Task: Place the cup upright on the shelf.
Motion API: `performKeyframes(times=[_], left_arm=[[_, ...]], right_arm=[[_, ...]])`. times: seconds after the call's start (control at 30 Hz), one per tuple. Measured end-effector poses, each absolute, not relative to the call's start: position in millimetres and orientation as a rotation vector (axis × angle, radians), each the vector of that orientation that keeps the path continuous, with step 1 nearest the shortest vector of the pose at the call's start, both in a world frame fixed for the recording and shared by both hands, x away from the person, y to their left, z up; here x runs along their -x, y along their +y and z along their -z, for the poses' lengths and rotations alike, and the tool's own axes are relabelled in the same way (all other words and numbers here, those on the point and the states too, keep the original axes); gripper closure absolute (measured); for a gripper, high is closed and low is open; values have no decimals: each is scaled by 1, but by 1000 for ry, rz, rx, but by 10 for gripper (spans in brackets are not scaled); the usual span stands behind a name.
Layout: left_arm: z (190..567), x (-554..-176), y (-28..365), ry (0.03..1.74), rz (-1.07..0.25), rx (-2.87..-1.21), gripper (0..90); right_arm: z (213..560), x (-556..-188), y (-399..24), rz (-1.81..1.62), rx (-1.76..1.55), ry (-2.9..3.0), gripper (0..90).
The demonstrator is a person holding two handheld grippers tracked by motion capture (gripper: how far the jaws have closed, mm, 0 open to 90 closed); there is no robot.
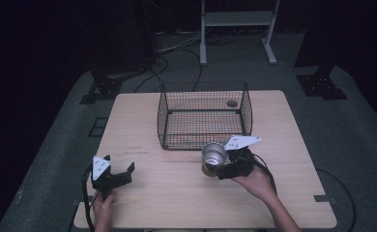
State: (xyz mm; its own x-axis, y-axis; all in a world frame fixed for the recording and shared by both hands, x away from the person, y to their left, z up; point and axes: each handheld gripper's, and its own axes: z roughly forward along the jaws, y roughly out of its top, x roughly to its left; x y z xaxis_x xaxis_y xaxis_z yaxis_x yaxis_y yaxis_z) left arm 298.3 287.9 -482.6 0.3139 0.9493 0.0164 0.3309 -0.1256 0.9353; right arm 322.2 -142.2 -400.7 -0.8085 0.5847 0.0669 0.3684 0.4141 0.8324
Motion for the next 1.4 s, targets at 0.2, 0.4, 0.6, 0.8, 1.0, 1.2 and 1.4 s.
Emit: performKeyframes(times=[0.2,0.4,0.6,0.8,1.0,1.2,1.4], left_arm=[[483,-298,288,1183,-830,-1647,0],[483,-298,288,1180,-832,-1651,0],[483,-298,287,1180,-833,-1651,0],[483,-298,288,1181,-831,-1647,0],[483,-298,288,1180,-832,-1646,0],[483,-298,288,1182,-831,-1645,0],[483,-298,288,1183,-828,-1641,0]], right_arm=[[388,-329,-142,-1351,-845,2438,181],[378,-337,-142,-1359,-841,2431,181],[367,-349,-141,-1358,-842,2416,181],[352,-361,-140,-1373,-839,2411,180],[339,-369,-135,-1364,-819,2403,180],[331,-377,-131,-1346,-808,2402,181],[321,-387,-126,-1314,-795,2400,181]])
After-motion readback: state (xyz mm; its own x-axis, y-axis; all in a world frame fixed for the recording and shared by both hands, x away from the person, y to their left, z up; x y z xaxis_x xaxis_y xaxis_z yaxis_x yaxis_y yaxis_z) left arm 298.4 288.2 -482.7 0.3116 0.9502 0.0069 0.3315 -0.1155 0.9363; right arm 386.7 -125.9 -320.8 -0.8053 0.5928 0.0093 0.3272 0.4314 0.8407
